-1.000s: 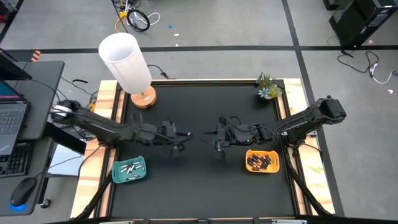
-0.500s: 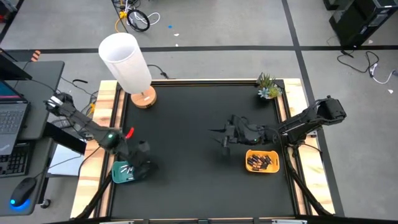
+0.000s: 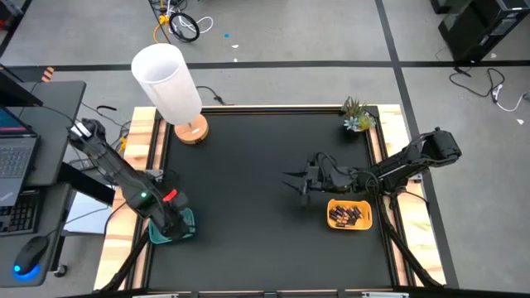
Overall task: Sort batteries
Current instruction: Put the silver battery into the green bin, then return to Home Position
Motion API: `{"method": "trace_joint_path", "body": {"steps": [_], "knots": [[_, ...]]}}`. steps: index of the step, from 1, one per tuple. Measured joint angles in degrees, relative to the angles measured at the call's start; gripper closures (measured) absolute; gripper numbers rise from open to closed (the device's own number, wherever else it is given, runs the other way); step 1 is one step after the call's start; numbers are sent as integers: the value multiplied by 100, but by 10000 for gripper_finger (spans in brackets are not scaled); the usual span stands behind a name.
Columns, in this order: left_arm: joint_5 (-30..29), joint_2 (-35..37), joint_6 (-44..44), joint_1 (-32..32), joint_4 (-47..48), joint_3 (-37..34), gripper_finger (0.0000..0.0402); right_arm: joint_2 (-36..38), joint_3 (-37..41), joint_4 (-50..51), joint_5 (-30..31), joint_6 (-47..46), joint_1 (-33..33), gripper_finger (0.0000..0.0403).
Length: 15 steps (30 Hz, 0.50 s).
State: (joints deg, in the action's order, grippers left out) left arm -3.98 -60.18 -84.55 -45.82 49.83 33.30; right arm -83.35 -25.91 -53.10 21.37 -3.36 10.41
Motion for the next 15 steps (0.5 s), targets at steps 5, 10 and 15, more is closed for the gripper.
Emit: {"method": "trace_joint_path", "body": {"steps": [5, 10, 15], "knots": [[326, -121, 38, -7, -498, -286, 224, 0, 0, -15, 0, -93, 0, 281], [176, -81, 116, -86, 63, 410, 218, 200, 8, 29, 0, -117, 0, 286], [-1322, -85, 618, -157, 795, 1201, 225, 976, 9, 339, 0, 79, 0, 286]]}}
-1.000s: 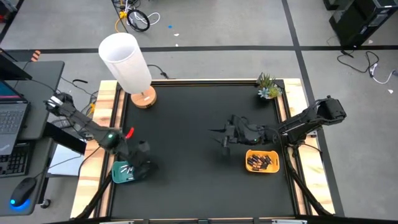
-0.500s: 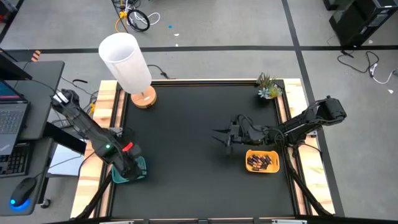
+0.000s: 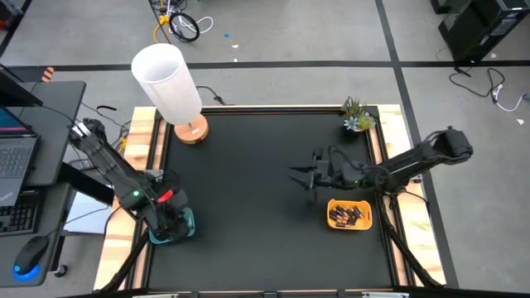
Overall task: Sort batteries
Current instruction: Return to Home Position
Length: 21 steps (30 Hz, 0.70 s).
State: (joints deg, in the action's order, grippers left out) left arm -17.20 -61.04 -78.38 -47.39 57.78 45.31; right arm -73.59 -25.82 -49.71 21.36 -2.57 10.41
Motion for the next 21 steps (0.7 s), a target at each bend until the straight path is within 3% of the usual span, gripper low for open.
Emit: {"method": "trace_joint_path", "body": {"steps": [7, 13, 21], "knots": [[-2301, 145, 1726, 16, -186, 182, 278, 2017, 522, 645, 3, 543, -89, 290], [-4596, 1057, 3132, 73, -538, -39, 350, 3531, 1360, 673, 29, 600, -436, 309], [-5279, 2662, 5107, 500, -2820, -1283, 380, 4862, 1620, 1175, -479, 1126, -1008, 357]]}}
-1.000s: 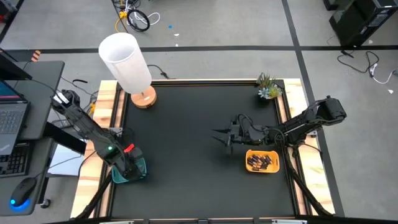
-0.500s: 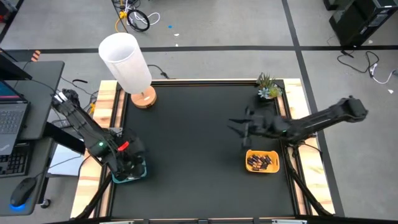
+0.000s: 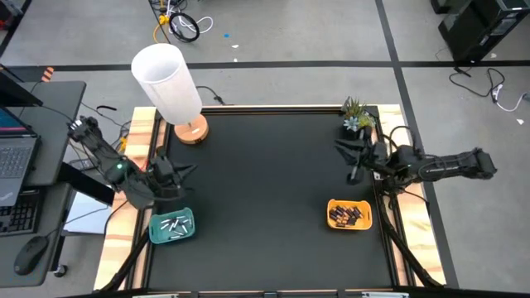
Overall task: Sort batteries
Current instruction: Return to Home Position
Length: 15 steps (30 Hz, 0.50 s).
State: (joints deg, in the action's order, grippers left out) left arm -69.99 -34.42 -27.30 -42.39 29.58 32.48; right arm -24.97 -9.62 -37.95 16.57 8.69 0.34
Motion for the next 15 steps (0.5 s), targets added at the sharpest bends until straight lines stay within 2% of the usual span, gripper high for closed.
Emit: {"method": "trace_joint_path", "body": {"steps": [8, 15], "knots": [[-44, 894, 2123, 58, -2919, -1345, 381, 1060, 423, 79, -211, 68, -457, 401], [95, 1774, 2976, 58, -3815, -1966, 381, 1860, 933, 161, -239, -73, -616, 402]]}}
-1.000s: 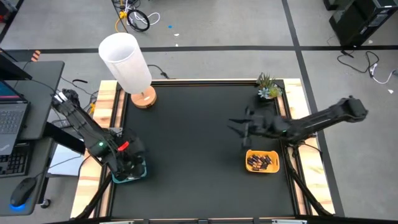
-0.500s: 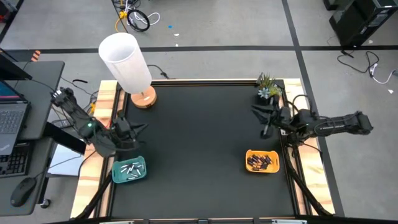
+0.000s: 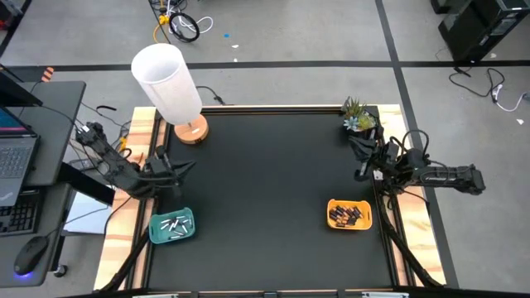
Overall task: Sort batteries
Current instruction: Return to Home Position
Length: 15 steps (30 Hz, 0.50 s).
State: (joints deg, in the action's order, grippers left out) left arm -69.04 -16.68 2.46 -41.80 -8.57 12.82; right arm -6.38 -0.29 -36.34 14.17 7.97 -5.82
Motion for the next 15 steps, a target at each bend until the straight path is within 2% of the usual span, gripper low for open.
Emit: {"method": "trace_joint_path", "body": {"steps": [10, 12, 15], "knots": [[115, 1034, 196, 2, -241, -931, 381, 403, -2, 944, 3, 407, -9, 402], [112, 1146, 133, 15, -267, -1187, 381, 403, -2, 1201, 77, 479, -9, 402], [-46, 1238, -288, 17, 179, -1233, 381, 403, -2, 1425, 131, 531, -10, 402]]}}
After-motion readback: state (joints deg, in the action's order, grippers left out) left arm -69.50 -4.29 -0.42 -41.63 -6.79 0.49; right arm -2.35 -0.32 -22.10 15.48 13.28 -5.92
